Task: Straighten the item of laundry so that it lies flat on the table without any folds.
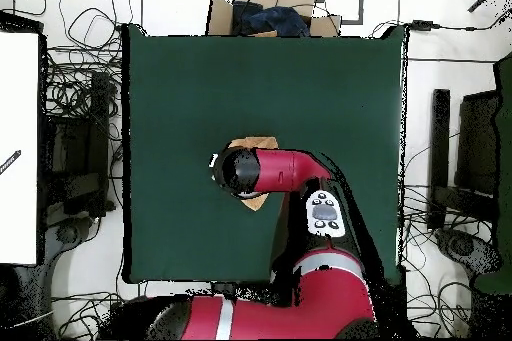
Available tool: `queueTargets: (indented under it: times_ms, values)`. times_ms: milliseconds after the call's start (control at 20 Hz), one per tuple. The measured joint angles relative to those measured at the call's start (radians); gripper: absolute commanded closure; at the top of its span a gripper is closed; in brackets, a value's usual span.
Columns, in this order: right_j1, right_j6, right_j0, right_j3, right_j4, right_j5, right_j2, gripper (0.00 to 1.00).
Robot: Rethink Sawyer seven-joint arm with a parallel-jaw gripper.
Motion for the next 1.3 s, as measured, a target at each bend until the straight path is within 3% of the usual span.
queueTargets:
  times_ms: [50, 900, 1250, 1300]
  values:
    - [0.0, 0.0, 0.0, 0.0, 0.0, 0.0, 0.005, 1.0]
    - [-0.003, 0.0, 0.0, 0.001, -0.003, 0.0, 0.011, 1.0]
    - [-0.089, 0.0, 0.0, 0.054, 0.006, 0.026, 0.012, 1.0]
    - [-0.135, 0.0, 0.0, 0.076, 0.016, 0.053, 0.013, 1.0]
